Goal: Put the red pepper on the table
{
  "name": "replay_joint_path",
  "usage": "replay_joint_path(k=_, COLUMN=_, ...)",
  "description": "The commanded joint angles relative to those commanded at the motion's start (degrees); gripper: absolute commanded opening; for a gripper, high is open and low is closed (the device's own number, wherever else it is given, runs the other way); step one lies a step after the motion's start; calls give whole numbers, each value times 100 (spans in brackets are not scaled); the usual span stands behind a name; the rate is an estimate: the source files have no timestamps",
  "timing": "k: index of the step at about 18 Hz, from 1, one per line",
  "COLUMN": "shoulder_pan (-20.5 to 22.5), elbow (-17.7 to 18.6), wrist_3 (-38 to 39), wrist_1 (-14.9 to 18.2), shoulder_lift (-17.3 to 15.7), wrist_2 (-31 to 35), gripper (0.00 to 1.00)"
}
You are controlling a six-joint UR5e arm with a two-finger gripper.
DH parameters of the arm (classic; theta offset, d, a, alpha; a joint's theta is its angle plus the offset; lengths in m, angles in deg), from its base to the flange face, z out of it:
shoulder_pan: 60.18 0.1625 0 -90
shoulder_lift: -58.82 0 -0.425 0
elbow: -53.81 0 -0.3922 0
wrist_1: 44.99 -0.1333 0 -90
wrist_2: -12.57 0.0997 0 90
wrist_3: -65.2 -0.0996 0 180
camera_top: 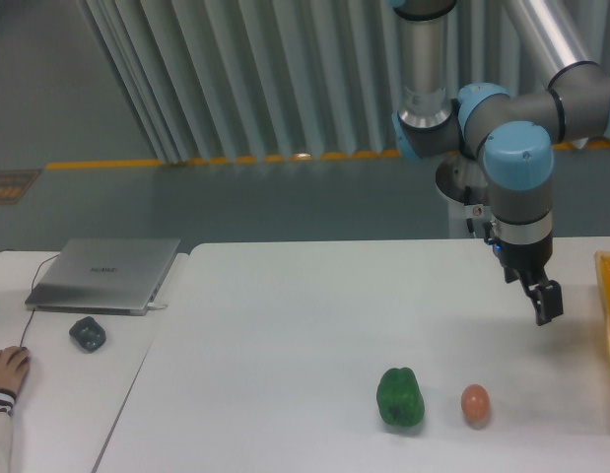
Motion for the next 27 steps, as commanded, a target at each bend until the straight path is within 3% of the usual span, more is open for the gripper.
replay_joint_path(k=4, shoulder_pan=141, elbow=-53, wrist_3=343, wrist_1=0, shoulder_lift=44, wrist_2=430, gripper=100)
replay_joint_path(k=8, shoulder_pan=369, elbow=-202, wrist_3=869, wrist_1=0, shoulder_lift=61, wrist_2=414, gripper=100)
replay_joint_path(k=12, shoulder_pan=922, elbow=-264, wrist_3=1292, wrist_1=-228, shoulder_lift=220, wrist_2=387, gripper=100)
replay_joint_path(k=15, shoulder_pan=1247, elbow=-317, wrist_3=1310, wrist_1=-237, shoulder_lift=325, wrist_2=177, gripper=100)
replay_joint_path(k=17, shoulder_pan=1476, elbow=-343, wrist_3=1380, wrist_1=-421, shoulder_lift=421, wrist_2=19, gripper=100)
replay_joint_path(k=21, shoulder_pan=1985, elbow=-387, wrist_3=1582, wrist_1=-475, shoulder_lift=527, wrist_2=-648, gripper=100)
replay_joint_path(k=27, shoulder_pan=2224, elbow=-484, wrist_3=1741, wrist_1=-624, shoulder_lift=738, wrist_2=-782, gripper=100)
